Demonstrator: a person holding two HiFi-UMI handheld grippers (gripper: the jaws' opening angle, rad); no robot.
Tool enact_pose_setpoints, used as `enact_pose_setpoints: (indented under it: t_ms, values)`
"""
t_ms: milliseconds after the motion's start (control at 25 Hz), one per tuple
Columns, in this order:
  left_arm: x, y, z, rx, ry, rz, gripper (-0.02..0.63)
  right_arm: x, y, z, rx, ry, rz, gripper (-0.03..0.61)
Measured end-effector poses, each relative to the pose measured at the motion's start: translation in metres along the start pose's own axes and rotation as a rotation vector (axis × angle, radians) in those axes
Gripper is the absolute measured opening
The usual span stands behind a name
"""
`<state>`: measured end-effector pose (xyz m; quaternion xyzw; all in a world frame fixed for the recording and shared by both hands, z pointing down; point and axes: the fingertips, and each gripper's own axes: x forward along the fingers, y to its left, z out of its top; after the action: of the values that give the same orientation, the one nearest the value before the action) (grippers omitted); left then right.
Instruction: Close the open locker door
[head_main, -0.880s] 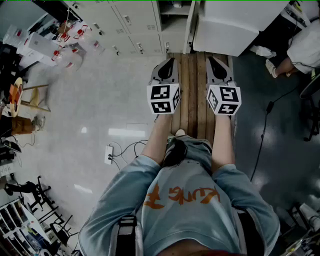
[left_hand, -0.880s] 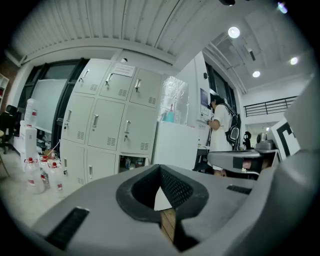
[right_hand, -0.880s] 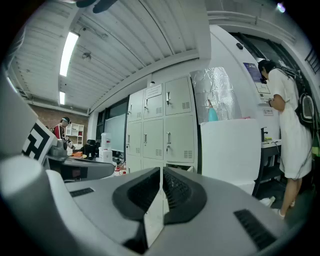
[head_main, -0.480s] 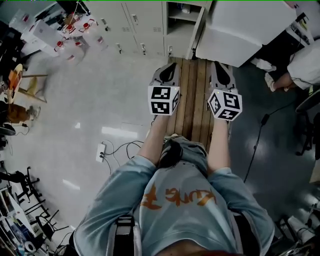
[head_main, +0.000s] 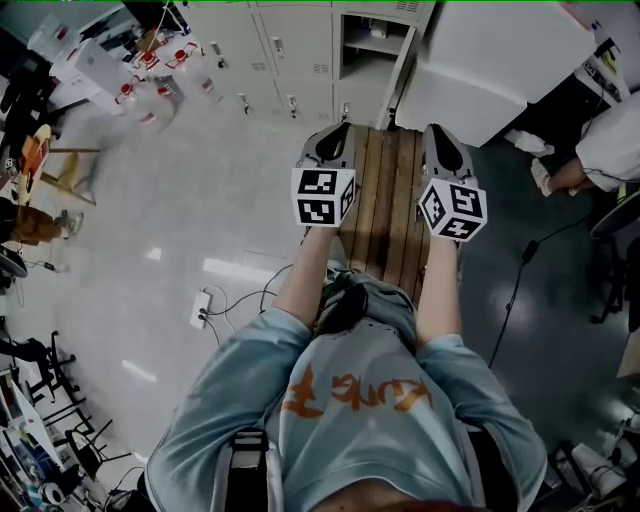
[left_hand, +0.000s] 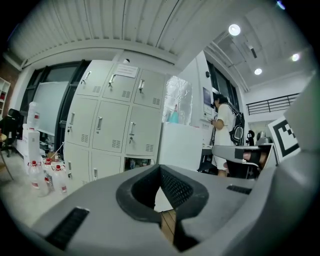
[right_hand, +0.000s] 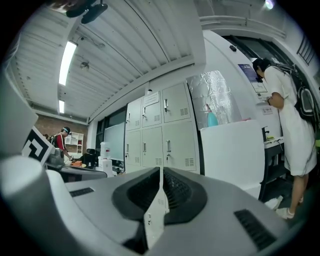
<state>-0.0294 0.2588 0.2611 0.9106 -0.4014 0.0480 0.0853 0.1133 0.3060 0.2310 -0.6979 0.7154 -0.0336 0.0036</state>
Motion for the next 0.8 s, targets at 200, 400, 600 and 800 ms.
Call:
enact_pose_setpoints:
  t_ms: [200, 400, 600, 800]
  values:
    - [0.026, 0.018, -0.006, -0.006, 0.018, 0.002, 0.017, 0.029, -0.007, -0.012, 0.010, 0.018, 0.002, 0.040]
    - [0.073, 0.031, -0.018, -0.024, 0.052, -0.012, 0.017, 0.062, -0.023, -0.035, -0.054, 0.096, 0.011, 0.040]
    - [0.128, 0.039, -0.044, -0.058, 0.127, -0.032, 0.017, 0.096, -0.041, -0.062, -0.078, 0.176, 0.043, 0.040]
    - [0.168, 0.050, -0.081, -0.089, 0.211, -0.033, 0.018, 0.122, -0.066, -0.111, -0.017, 0.266, 0.039, 0.040]
